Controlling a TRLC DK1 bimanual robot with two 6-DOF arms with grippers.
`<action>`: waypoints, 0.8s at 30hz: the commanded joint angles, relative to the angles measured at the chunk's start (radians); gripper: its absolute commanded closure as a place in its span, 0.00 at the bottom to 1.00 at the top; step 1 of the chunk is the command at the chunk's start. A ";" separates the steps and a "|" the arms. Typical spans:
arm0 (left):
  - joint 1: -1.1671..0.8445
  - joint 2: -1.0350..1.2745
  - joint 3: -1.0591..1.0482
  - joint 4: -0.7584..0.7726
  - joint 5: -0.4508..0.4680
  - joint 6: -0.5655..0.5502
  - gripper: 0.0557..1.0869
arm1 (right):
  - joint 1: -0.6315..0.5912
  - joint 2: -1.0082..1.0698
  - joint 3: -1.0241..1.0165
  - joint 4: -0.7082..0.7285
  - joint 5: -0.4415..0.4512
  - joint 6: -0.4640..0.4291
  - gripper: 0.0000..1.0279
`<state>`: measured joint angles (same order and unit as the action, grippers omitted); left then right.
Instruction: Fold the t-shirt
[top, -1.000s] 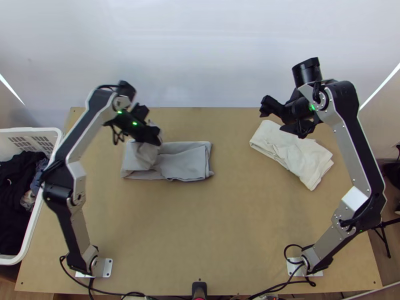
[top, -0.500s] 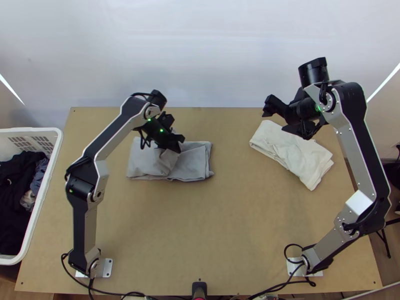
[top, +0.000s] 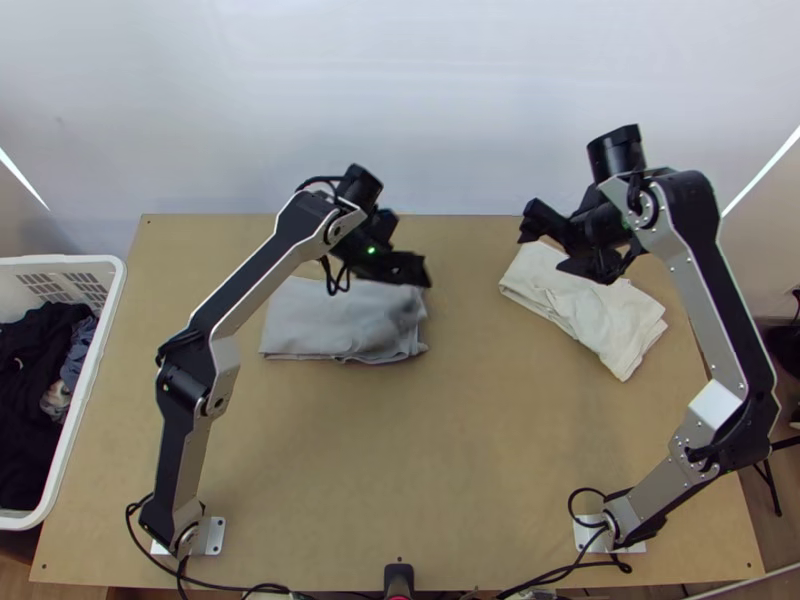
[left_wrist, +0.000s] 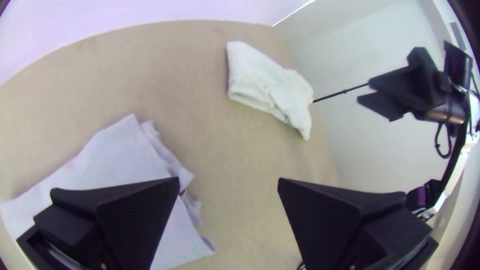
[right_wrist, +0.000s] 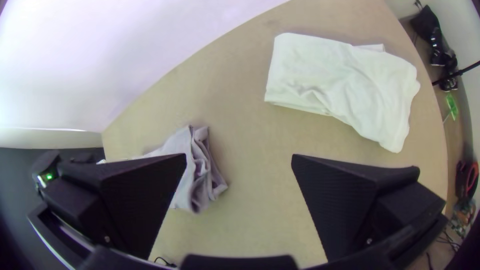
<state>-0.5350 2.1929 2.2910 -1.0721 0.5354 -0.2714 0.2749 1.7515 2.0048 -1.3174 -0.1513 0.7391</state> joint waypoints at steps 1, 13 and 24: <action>0.032 -0.053 -0.007 0.107 0.015 -0.089 0.04 | 0.046 0.025 -0.109 0.040 -0.014 0.002 0.05; 0.369 -0.177 -0.188 0.038 -0.028 -0.009 0.04 | 0.210 -0.012 -0.538 0.601 -0.367 0.016 0.10; 0.487 -0.280 -0.291 0.031 -0.115 0.023 0.04 | 0.182 0.163 -0.666 0.842 -0.487 -0.032 0.10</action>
<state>-0.1165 1.9728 2.0647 -1.0370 0.4652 -0.2680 0.4583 1.8263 1.4212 -0.6178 -0.5648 0.7494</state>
